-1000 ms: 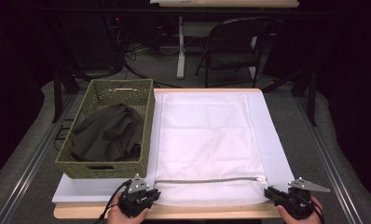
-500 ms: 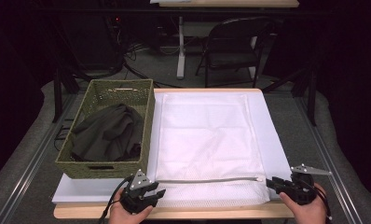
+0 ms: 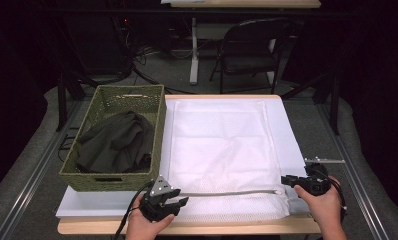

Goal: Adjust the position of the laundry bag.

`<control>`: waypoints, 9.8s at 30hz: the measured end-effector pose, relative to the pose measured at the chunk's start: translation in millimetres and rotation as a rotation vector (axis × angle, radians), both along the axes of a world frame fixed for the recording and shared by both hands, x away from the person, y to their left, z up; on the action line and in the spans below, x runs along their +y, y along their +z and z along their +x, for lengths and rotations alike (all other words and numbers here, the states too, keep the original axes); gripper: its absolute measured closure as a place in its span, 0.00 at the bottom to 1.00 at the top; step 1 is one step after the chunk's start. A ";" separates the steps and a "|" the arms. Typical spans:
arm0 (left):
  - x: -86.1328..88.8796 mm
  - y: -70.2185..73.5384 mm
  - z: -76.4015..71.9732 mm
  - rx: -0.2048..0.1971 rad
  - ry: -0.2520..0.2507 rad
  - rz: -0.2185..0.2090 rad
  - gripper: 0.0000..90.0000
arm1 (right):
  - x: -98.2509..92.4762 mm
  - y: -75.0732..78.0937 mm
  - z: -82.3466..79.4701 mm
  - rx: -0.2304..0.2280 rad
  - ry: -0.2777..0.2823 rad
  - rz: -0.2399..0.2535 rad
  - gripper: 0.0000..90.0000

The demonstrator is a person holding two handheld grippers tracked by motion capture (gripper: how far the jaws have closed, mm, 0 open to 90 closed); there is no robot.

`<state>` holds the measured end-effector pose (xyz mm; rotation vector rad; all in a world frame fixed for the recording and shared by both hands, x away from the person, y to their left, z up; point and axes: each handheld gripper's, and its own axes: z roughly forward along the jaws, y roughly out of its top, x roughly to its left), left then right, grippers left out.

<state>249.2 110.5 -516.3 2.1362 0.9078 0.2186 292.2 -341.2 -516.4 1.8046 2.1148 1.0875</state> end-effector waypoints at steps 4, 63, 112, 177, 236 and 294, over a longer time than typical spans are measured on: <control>-8.7 -0.8 3.8 0.013 -0.017 0.002 0.65 | -6.0 -9.6 -3.6 0.010 -0.018 0.034 0.80; -142.1 -32.0 30.6 0.106 -0.245 0.065 0.71 | 14.0 -25.0 -9.5 0.082 0.105 0.159 0.87; -147.9 -33.5 33.5 0.116 -0.256 0.064 0.69 | -11.6 -17.0 -6.3 0.045 0.056 0.174 0.97; -189.0 4.2 59.2 0.187 -0.315 -0.187 0.84 | 30.8 39.6 -5.8 -0.112 0.250 0.330 0.97; -173.1 3.9 69.0 0.210 -0.228 -0.280 0.96 | 25.8 30.5 -5.3 -0.056 0.209 0.255 0.81; -175.1 5.6 68.3 0.239 -0.213 -0.311 0.95 | 34.0 19.0 -4.7 -0.069 0.252 0.270 0.93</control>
